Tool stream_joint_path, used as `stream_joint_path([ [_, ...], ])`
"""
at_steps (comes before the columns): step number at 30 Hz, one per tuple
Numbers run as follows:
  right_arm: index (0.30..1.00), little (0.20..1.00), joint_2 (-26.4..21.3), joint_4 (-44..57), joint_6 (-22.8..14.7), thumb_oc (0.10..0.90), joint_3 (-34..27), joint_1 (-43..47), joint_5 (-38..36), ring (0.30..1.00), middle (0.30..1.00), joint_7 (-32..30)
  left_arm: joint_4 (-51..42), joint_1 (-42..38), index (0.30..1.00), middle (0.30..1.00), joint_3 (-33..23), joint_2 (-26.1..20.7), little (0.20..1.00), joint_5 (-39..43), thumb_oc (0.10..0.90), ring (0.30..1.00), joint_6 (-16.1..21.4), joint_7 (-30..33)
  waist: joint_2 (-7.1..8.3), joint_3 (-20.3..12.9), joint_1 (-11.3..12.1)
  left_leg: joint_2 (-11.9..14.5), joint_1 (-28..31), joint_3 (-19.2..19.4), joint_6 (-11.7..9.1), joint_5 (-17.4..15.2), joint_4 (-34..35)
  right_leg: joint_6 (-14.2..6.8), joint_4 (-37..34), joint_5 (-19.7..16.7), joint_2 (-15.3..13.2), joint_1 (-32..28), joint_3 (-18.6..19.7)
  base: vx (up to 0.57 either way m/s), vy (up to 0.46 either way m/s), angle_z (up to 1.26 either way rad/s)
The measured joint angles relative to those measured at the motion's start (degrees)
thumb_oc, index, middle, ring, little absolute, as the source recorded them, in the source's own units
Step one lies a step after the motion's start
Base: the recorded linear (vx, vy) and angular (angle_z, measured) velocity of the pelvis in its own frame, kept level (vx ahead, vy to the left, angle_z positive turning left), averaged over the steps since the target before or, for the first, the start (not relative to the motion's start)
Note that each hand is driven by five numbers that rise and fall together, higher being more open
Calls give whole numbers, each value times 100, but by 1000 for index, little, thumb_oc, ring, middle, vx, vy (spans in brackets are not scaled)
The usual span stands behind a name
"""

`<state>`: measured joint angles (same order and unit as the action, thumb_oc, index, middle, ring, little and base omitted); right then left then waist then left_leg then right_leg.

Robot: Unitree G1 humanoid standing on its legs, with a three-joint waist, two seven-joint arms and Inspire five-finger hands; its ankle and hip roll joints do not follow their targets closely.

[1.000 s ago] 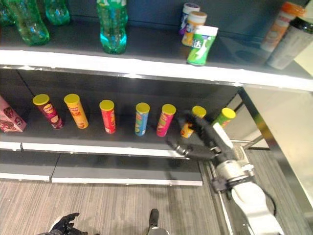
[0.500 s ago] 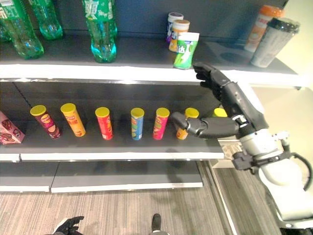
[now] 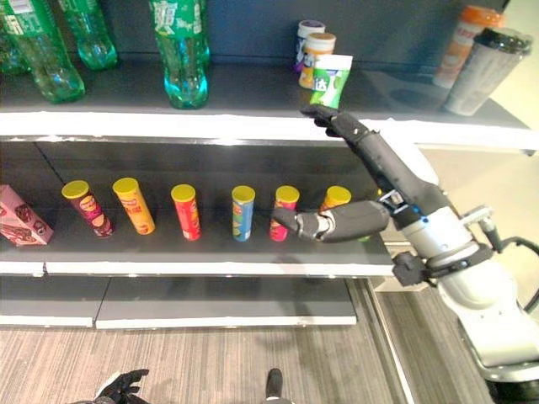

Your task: Put the goods on the table back onto the shelves and tidy them up.

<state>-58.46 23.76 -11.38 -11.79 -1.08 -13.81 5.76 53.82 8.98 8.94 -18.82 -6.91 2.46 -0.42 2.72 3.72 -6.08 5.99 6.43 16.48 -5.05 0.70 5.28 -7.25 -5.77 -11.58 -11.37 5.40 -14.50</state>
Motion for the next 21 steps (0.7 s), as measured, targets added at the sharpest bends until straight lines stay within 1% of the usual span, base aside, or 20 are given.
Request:
stream_joint_path([
  [2,900,900,-230,-108,-25,800,-10,-20,214,900,900,-93,21,29,900,900,-17,1,900,-5,800,900,6,8,9,88,35,6,6,-53,37,-41,19,-25,-1,25,-15,-76,-86,23,-17,13],
  [4,900,900,-362,-116,-28,800,-181,-107,310,900,900,-120,23,44,900,900,-20,0,900,-6,800,900,6,10,23,110,57,5,-13,-130,38,-42,15,-42,0,39,-24,-73,-118,23,-14,17],
  [5,900,900,-366,-115,-30,800,-273,-115,414,900,900,-160,28,82,900,900,-23,0,900,-6,800,900,6,15,40,121,69,7,-26,-141,9,-24,-3,-45,1,41,-23,-71,-126,36,-28,11],
  [8,900,900,-370,-117,-40,800,-552,-296,533,900,900,-251,8,94,900,900,-99,-15,900,-5,800,900,10,28,107,160,83,14,-70,-231,14,-27,-10,-16,6,19,-23,-95,-244,29,-31,15],
  [11,900,900,-370,-270,-41,800,-792,-545,705,900,900,-339,-51,41,900,900,-119,-21,900,-4,800,900,17,25,150,186,128,10,-78,-283,19,-32,-9,-21,38,24,-18,-117,-262,17,-29,9],
  [14,900,900,-369,-331,-41,800,-894,-550,854,900,900,-387,-49,50,900,900,-118,-26,900,-4,800,900,16,22,162,249,121,16,-50,-279,19,-32,-8,-56,36,52,-39,-142,-256,7,-23,-1],
  [17,900,900,-369,-340,-41,800,-893,-570,856,900,900,-405,-53,56,900,900,-118,-27,900,-4,800,900,17,17,164,254,124,17,-35,-280,20,-32,-9,-44,35,43,-39,-158,-256,1,-11,0],
  [21,900,900,-369,-563,-26,800,-892,-567,866,900,900,-442,-50,51,900,900,-118,-40,900,-4,800,900,17,16,150,263,210,16,-4,-283,26,-36,-9,-44,35,44,-43,-191,-259,-1,-8,0],
])
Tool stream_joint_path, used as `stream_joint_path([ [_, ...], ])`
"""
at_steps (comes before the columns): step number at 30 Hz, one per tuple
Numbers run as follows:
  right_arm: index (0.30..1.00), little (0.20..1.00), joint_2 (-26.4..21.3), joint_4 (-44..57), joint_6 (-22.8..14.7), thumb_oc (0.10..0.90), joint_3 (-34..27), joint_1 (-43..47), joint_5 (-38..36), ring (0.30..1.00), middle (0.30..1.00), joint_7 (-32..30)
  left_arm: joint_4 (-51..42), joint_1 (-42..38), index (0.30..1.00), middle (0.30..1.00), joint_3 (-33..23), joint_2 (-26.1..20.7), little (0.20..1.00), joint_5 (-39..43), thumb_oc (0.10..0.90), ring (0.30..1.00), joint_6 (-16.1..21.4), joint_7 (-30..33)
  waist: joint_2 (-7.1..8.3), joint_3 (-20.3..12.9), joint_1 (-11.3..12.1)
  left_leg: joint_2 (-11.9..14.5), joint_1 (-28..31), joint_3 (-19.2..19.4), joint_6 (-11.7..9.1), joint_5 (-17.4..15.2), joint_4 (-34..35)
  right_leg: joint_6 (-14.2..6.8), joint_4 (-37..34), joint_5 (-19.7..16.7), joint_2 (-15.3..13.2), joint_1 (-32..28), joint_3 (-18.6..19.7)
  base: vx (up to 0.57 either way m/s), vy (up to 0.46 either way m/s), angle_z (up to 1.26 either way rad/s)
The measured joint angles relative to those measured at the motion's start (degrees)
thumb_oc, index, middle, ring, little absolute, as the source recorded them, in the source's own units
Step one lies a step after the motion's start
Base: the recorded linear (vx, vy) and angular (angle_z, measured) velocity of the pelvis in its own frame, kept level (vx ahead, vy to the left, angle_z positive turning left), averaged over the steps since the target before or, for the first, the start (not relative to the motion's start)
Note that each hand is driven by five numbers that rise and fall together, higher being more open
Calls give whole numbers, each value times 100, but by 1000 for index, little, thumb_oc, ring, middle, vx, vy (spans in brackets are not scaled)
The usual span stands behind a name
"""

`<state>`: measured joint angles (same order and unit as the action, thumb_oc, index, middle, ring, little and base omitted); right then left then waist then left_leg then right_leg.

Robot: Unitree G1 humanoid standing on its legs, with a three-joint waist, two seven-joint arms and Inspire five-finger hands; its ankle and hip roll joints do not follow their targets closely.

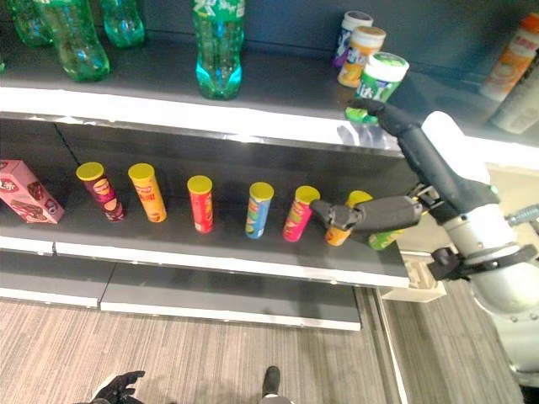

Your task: Put the goods on the table back onto the shelves and tidy them up.

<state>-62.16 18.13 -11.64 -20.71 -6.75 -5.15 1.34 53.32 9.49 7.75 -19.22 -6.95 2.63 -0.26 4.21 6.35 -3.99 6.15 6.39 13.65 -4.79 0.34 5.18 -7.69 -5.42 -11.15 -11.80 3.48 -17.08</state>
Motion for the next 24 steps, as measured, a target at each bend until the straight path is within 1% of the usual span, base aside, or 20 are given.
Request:
stream_joint_path([
  [7,900,900,-8,-44,3,800,47,63,58,900,900,-18,-2,13,900,900,1,-11,900,3,800,900,0,0,-13,7,12,-1,29,-7,0,0,0,1,0,0,-3,-37,-8,0,0,0],
  [10,900,900,-12,-133,3,800,192,171,90,900,900,-23,-1,18,900,900,0,-11,900,4,800,900,1,0,-14,6,17,-1,36,-9,-1,0,0,1,0,0,-4,-46,-11,0,0,0],
  [18,900,900,-34,-192,12,800,334,303,121,900,900,-28,-1,36,900,900,1,-10,900,5,800,900,1,1,-35,-6,18,-2,38,-44,-1,1,0,2,1,0,-6,-58,-22,0,0,0],
  [24,900,900,-36,-198,15,800,362,314,199,900,900,-57,-3,38,900,900,1,-9,900,6,800,900,2,2,-36,-6,20,-2,36,-59,-1,1,0,2,2,-1,-8,-64,-37,0,0,0],
])
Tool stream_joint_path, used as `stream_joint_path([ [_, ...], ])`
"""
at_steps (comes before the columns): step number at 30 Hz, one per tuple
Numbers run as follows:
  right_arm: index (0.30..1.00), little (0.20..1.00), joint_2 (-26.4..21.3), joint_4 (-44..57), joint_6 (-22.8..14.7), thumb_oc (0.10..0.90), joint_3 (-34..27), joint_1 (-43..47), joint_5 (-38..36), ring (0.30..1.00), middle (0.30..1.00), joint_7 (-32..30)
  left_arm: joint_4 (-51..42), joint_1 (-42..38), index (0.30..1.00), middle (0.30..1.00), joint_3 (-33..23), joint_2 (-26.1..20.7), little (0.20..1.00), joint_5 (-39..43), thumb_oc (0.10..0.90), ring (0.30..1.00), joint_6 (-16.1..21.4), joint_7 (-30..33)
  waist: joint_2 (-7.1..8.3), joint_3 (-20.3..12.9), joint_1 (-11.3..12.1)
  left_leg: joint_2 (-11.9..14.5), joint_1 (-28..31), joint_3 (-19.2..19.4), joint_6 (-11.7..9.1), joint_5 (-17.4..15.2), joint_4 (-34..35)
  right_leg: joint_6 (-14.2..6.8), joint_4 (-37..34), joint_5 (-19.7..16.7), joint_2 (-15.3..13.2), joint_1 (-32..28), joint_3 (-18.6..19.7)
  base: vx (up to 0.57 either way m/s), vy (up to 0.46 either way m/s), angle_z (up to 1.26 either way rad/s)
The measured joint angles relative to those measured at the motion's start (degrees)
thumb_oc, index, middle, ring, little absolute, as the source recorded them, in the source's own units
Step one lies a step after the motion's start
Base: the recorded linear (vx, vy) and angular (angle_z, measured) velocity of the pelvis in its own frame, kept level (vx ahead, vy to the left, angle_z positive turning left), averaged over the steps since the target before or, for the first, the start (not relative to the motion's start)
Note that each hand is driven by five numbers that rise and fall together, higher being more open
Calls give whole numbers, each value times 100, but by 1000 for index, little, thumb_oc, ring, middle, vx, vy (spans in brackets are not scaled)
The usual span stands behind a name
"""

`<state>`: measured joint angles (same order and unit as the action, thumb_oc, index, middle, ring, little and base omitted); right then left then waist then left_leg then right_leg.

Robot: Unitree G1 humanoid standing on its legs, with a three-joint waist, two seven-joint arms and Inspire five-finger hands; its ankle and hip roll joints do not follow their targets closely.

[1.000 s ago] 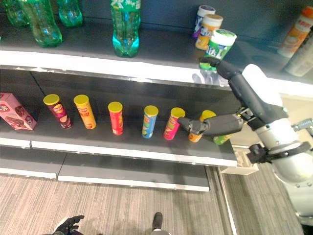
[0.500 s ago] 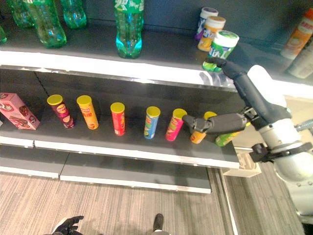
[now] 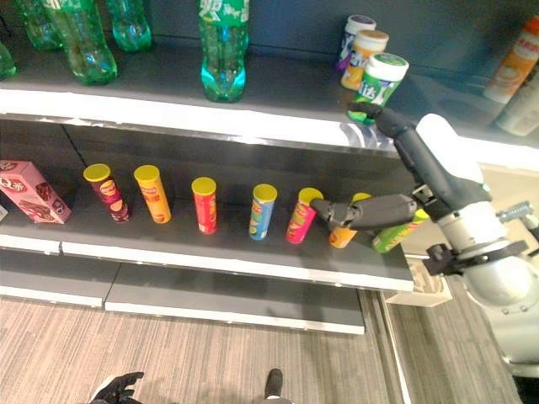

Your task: Put the goods on the table back onto the shelves and tidy them up.

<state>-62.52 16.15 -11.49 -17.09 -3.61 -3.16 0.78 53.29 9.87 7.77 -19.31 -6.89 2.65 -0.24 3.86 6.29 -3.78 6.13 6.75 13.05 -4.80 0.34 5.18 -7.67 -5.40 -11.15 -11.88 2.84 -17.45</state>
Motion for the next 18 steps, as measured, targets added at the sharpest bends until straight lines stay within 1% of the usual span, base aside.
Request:
stream_joint_path([
  [5,900,900,-10,-17,39,800,150,147,60,900,900,-17,-5,-1,900,900,1,1,900,0,800,900,0,3,1,0,-1,-1,1,-1,0,0,0,0,1,0,1,-1,1,0,0,0],
  [9,900,900,-31,-18,40,800,156,146,62,900,900,-39,-5,-1,900,900,1,1,900,1,800,900,0,6,1,0,3,-1,-1,-3,0,0,0,1,1,-1,2,-1,-1,0,0,0],
  [13,900,900,-278,-99,39,800,272,154,63,900,900,-86,-6,-1,900,900,1,1,900,5,800,900,0,7,7,-4,5,-1,0,-4,0,0,0,1,1,-1,7,-3,-2,0,0,0],
  [18,900,900,-288,-221,45,800,299,181,63,900,900,-99,-6,3,900,900,0,1,900,5,800,900,0,30,19,-11,10,-3,-2,-8,0,0,0,1,2,-1,24,-3,-4,0,0,0],
])
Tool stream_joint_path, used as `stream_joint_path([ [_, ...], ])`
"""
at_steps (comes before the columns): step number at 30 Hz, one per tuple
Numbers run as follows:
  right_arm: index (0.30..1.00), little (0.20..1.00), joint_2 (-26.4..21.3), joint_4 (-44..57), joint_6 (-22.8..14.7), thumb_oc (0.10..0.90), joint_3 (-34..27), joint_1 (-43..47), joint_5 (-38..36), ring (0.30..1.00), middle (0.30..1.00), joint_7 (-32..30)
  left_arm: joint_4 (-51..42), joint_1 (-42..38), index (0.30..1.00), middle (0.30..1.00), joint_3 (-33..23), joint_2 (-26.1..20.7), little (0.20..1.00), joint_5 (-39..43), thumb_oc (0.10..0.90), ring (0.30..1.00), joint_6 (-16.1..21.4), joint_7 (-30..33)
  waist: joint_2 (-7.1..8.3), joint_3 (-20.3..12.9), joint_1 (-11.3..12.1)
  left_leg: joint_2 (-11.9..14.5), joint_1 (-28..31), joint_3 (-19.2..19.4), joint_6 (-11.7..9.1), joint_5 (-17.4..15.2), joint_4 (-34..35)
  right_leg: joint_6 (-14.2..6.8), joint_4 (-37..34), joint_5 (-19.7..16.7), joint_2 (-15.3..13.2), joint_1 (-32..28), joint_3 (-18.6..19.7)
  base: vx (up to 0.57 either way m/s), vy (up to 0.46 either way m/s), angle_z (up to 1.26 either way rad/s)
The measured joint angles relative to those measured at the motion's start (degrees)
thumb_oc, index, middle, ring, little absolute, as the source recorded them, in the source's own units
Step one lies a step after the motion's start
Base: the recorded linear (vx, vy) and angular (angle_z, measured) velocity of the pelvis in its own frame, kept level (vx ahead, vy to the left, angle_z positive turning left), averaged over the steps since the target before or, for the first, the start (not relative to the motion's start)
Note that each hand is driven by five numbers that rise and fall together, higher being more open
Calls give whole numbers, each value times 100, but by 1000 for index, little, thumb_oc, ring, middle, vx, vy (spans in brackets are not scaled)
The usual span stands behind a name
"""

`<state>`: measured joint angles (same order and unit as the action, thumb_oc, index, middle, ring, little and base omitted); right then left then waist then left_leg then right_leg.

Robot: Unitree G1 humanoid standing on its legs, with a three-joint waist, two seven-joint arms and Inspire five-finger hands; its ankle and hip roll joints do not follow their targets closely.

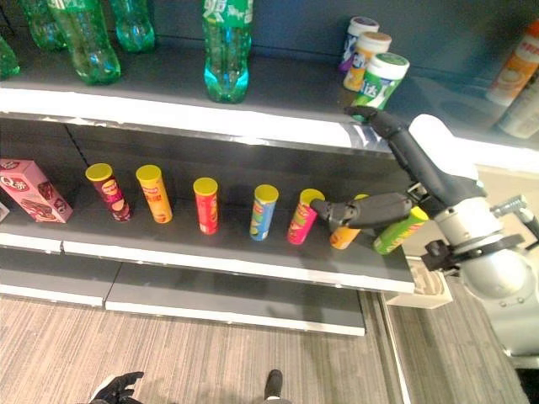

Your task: Put the goods on the table back onto the shelves and tidy them up.

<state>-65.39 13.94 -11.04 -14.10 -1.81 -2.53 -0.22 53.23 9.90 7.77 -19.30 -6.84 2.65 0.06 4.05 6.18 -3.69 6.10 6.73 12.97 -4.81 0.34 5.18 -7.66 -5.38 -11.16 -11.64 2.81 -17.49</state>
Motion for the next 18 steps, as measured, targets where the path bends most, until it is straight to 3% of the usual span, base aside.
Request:
stream_joint_path([
  [8,900,900,46,55,-3,800,-110,-62,169,900,900,-25,7,26,900,900,-15,0,900,-1,800,900,0,60,1,0,-24,-2,1,1,0,0,0,-1,0,1,-1,1,4,0,0,0],
  [18,900,900,683,552,-52,800,-862,-257,404,900,900,-539,2,9,900,900,-24,5,900,-2,800,900,1,64,-19,-11,-83,-4,16,61,1,-1,0,0,0,0,4,23,55,-2,-2,-2],
])
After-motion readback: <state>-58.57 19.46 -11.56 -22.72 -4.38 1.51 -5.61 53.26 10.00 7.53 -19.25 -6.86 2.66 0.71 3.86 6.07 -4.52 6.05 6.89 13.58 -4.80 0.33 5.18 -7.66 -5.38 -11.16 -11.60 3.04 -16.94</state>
